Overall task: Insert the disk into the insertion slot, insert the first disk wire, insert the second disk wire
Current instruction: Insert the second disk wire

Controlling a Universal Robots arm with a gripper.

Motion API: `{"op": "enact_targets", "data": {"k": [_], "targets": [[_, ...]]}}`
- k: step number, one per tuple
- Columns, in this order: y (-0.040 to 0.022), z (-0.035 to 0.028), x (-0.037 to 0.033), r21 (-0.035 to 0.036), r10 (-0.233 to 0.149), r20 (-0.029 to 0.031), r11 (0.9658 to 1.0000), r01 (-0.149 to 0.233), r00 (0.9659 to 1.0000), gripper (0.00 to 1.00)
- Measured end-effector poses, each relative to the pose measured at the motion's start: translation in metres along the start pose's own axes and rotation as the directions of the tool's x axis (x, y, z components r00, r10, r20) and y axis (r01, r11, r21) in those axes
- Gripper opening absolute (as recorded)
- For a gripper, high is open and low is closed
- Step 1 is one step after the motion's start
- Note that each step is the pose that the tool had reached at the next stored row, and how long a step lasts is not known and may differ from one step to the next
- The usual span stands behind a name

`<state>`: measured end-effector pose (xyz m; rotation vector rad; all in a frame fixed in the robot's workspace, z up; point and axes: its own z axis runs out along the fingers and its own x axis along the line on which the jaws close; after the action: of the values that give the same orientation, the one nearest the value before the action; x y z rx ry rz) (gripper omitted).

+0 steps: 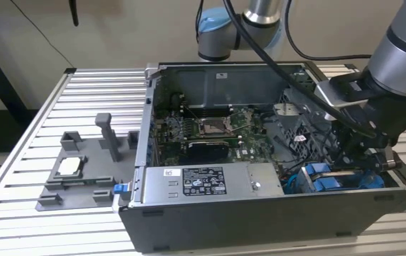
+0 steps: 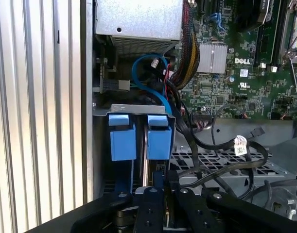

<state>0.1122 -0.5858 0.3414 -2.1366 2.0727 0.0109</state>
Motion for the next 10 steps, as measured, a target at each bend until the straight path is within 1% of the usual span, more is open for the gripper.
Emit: {"op": "enact_targets", "data": {"k": [2,3,10], "targets": [[0.0,0.0003,0.0001,-0.0002,-0.001,-0.0054,1.0,0.001,1.0,0.16],[0.0001,0.0005,0.0001,-0.0003,-0.001,-0.0069,1.0,0.001,1.0,0.16],[0.0001,0.0014,-0.0005,0.0005,0.002,-0.0074,1.0,-0.002,1.0,0.16]]}}
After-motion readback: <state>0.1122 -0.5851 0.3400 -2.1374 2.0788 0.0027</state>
